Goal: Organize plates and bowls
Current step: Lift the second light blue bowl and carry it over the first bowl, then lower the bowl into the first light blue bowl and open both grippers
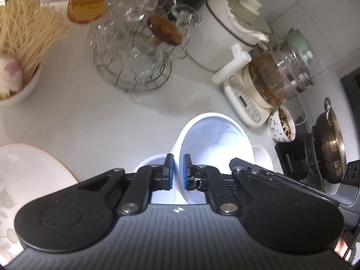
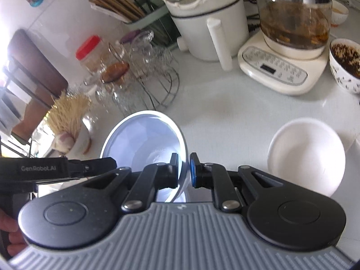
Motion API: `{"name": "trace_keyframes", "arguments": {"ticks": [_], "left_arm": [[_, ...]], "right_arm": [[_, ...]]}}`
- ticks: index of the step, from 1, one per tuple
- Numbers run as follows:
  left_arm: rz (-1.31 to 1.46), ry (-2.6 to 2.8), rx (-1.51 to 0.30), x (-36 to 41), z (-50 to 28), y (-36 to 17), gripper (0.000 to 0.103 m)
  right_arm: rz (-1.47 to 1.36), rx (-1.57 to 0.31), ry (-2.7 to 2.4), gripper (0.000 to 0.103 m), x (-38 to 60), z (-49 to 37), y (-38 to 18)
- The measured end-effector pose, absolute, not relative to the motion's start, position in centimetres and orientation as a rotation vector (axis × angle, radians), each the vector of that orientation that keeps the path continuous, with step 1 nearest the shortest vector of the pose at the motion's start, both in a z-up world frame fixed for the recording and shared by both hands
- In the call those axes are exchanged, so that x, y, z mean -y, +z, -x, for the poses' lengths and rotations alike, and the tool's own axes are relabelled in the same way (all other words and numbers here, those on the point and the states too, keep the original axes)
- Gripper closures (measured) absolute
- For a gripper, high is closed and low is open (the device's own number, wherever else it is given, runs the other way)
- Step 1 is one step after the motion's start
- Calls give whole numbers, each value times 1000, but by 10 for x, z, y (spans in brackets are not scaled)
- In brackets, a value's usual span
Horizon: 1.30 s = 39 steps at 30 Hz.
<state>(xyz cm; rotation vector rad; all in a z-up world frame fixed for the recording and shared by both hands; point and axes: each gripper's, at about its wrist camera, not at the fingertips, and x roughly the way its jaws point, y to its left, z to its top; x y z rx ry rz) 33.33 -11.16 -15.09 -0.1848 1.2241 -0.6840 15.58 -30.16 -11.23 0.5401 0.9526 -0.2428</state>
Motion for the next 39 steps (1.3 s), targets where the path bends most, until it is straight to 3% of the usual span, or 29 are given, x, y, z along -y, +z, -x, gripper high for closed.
{"name": "trace_keyframes", "arguments": {"ticks": [29,31,32,34,35,36,39], "left_arm": [[157,-628,-1297,87,-325,-173,95],[162,-630,-1296,85,-326,-172,90],[163,-631,-1292,84,-326,-171,87],[168,-630,-1278,81,-325,-169,72],[169,-631,-1271,80,-325,-167,69],[170,-634,-1266,78,-325,-166,67],[154,-649,-1240,76,-325,-161,67]], "right_arm": [[-537,-1047,-242,87,269,-151,-141],[-541,-1049,-251,87,270,-151,-141],[-541,-1049,-257,86,270,-151,-141],[-547,-1034,-266,67,270,-149,-138],[-553,-1019,-272,49,270,-147,-136],[-554,-1006,-276,44,269,-146,-134],[-555,-980,-287,45,266,-144,-127]]}}
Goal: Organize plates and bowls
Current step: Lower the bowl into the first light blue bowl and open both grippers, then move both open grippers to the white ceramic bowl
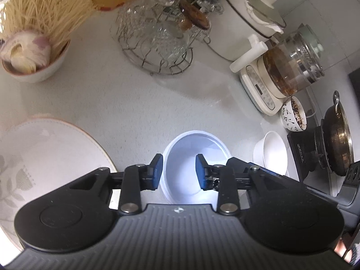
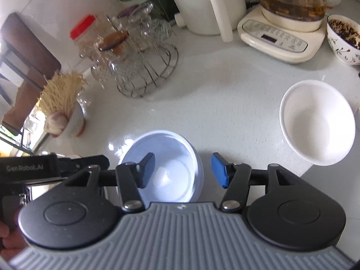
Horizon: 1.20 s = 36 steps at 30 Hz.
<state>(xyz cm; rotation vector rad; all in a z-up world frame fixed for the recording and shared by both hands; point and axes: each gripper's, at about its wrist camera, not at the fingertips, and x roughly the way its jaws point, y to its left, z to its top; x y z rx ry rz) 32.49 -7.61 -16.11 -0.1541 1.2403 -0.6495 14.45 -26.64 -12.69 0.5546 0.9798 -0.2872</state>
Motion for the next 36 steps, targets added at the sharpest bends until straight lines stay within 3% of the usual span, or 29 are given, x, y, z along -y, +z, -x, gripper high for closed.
{"name": "trace_keyframes", "arguments": {"ticks": [15,25,36], "left_arm": [[61,-728,-977,54,-308,-87,67],[52,-740,-924,27,-298,-57,67],[86,-719,-927,68,-291,-59,67]], "right_arm": [[-463,-786,-355,45,234,-132,-64],[-413,-709,-364,45,208,-118,-41],[-388,-713,-389,45,253,-115,-38]]}}
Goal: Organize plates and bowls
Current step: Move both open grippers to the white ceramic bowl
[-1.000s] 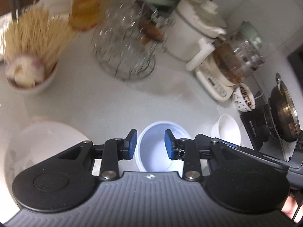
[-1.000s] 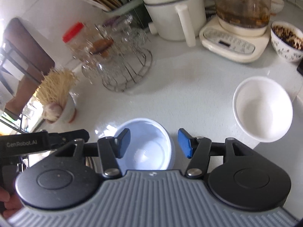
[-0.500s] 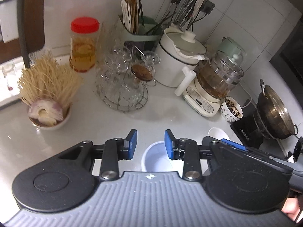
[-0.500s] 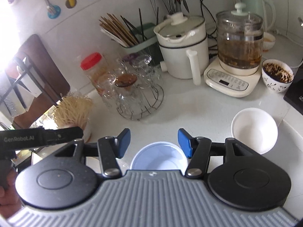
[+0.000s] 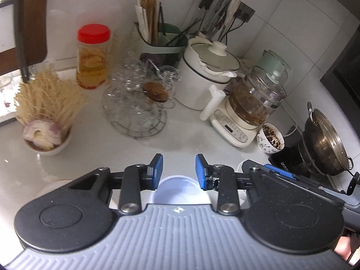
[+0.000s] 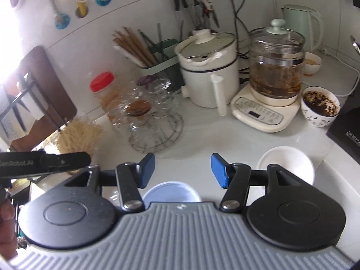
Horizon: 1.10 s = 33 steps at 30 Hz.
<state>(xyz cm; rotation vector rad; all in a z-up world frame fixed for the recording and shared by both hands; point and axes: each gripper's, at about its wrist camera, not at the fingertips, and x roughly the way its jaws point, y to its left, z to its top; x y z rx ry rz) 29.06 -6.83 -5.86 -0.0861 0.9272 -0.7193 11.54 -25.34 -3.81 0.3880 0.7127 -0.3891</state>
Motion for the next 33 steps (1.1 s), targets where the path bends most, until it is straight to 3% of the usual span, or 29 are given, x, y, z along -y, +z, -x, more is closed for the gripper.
{"name": "trace_keyframes", "arguments": {"ticks": [5,18,33], "left_arm": [[86,-726,-942,104,-286,-62,67],[23,-673,-1015,199,-275,-88,49],[28,-665,-1144,274,-268,-147,47]], "right_arm": [[-398,-718,-412,45,286,-107,-39],[-446,-754,-428,45,365,-83,-51],[-566,-842,-464,45,445,-60,-99]]}}
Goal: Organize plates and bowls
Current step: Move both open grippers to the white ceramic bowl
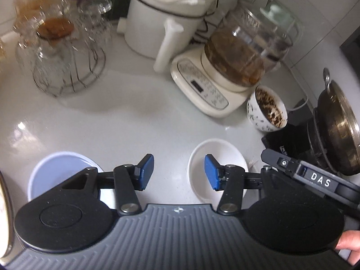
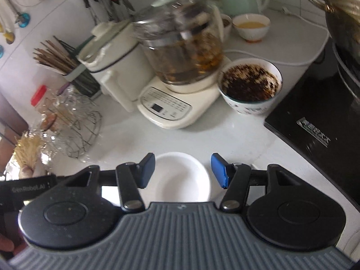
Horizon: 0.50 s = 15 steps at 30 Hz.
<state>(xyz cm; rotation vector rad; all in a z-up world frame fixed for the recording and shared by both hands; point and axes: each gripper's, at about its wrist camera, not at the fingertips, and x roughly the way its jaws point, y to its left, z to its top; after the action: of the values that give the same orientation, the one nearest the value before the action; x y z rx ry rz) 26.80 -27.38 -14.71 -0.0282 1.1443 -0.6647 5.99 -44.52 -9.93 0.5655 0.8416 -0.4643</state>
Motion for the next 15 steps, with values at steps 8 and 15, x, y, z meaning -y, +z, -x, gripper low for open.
{"name": "trace_keyframes", "arguments": {"ticks": [8,15], "left_arm": [[-34,-669,-1160,297,-263,-176,47],[-39,-672,-1209,308,-266,-199,47]], "right_arm": [[-624,-877,-501,45,466,-54,-120],[-715,-912,-479,45,480,-58,-142]]}}
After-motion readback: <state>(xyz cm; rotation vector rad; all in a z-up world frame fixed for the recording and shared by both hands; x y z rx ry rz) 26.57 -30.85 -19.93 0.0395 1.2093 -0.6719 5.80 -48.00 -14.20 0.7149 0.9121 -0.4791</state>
